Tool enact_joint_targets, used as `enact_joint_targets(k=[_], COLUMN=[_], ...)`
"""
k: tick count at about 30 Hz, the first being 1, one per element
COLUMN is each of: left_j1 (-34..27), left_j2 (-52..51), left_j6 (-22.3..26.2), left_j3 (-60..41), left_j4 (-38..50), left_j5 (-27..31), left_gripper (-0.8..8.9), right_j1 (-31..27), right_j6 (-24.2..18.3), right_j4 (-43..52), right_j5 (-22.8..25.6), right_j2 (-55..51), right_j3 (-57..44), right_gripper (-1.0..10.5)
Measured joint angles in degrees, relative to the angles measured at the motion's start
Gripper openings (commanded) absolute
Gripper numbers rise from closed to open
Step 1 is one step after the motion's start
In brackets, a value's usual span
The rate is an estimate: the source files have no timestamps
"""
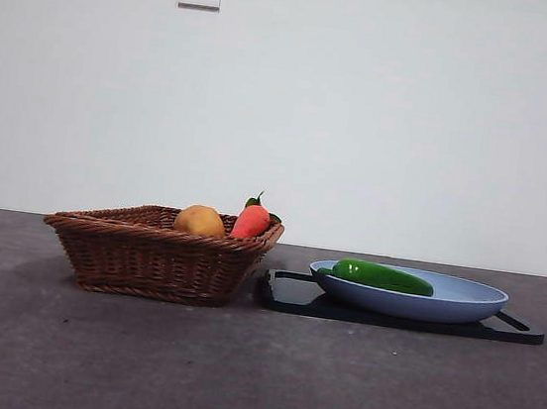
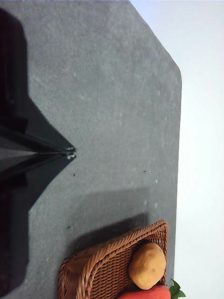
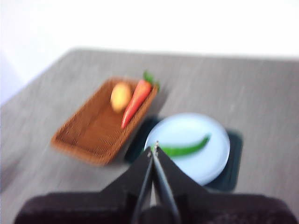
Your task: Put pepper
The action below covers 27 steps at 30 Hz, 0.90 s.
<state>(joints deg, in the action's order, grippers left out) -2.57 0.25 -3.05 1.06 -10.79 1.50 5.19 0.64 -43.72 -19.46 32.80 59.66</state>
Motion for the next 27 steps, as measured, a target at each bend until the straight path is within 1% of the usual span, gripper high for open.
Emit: enact_joint_targets(k=[6,10,14,17,20,24,27], left_j1=[0.00,0.00,0.00,0.00,0.00,0.00,0.00], left_j2=[0.00,0.00,0.00,0.00,0.00,0.00,0.00], left_j6=[0.00,0.00,0.00,0.00,0.00,0.00,0.00], left_j3=[0.00,0.00,0.00,0.00,0.00,0.00,0.00], left_j4=[0.00,0.00,0.00,0.00,0.00,0.00,0.00], left_j5=[-0.02,0.00,-0.02,-0.02,-0.02,-0.02,-0.02], left_gripper=[0.08,0.08,0.08,0.08,0.08,0.08,0.08], right_j1=[-3.48,-3.72,-3.72,-3.72,-3.72,-3.72,-3.72], right_j6=[0.15,0.31,0.68,0.90,0.96,1.07,1.07], right_j4=[18.80,27.71,31.06,32.22,32.24,32.26,32.65], right_j5=[0.22,0.42,0.46,1.55,1.73,3.21,3.19], right_j2=[-11.30,-18.25,-24.09,-27.21,-28.98,-31.06,-32.39], right_j3=[-20.79,-33.73,-44.00,-49.27,-52.24,-54.69,-56.39], right_gripper=[0.1,0.1,0.1,0.1,0.1,0.1,0.1])
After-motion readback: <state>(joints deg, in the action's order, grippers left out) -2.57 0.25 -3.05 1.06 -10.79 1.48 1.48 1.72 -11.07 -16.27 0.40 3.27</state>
